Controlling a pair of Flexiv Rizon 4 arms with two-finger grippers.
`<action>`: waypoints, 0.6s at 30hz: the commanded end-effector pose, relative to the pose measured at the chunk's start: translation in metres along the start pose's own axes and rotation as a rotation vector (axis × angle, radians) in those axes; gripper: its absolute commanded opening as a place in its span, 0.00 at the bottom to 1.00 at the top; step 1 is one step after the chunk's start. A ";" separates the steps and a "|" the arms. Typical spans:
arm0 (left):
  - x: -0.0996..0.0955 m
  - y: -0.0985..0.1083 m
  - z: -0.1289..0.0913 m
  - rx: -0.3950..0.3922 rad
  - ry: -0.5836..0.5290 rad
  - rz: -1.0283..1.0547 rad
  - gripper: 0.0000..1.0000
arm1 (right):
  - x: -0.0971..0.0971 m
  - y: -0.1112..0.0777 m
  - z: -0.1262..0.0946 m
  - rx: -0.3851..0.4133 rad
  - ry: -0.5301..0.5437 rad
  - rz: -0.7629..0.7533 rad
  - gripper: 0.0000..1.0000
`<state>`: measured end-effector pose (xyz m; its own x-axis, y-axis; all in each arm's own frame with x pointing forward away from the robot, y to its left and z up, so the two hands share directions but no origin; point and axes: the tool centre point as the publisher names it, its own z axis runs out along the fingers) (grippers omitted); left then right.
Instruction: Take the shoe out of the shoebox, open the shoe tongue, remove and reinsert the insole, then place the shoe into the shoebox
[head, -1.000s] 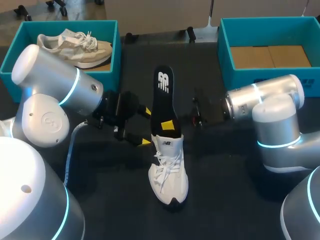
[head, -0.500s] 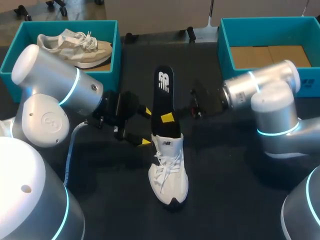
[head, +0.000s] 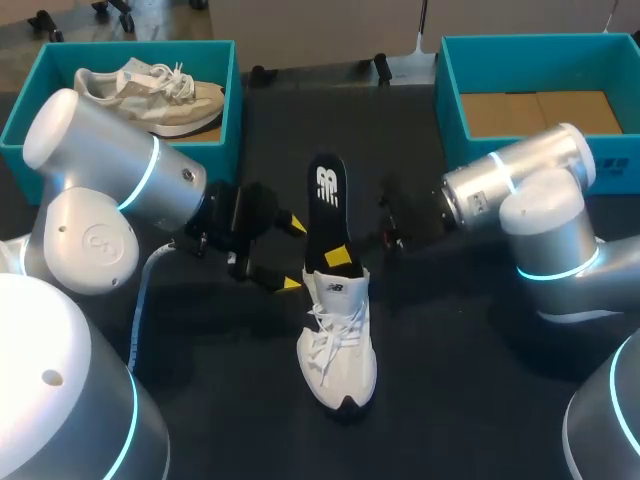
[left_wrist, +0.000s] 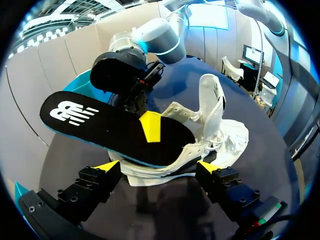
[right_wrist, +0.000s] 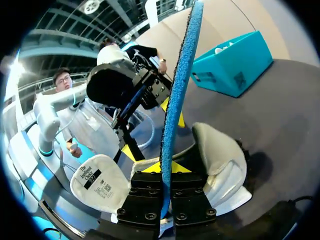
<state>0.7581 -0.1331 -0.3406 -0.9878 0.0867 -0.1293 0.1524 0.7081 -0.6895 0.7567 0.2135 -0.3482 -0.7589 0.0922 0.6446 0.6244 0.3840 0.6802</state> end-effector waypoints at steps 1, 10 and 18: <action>0.000 -0.001 0.001 -0.005 -0.001 0.000 1.00 | 0.006 -0.013 0.008 0.008 -0.001 0.030 0.00; 0.000 -0.001 0.001 -0.005 -0.001 0.000 1.00 | 0.008 -0.013 0.010 0.014 -0.025 0.037 0.06; 0.000 -0.001 0.001 -0.005 -0.001 0.000 1.00 | 0.007 0.013 -0.002 0.063 -0.054 -0.022 0.22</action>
<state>0.7580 -0.1331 -0.3406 -0.9878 0.0867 -0.1294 0.1524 0.7081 -0.6895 0.7546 0.2186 -0.3436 -0.7816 0.1315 0.6097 0.6017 0.4169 0.6813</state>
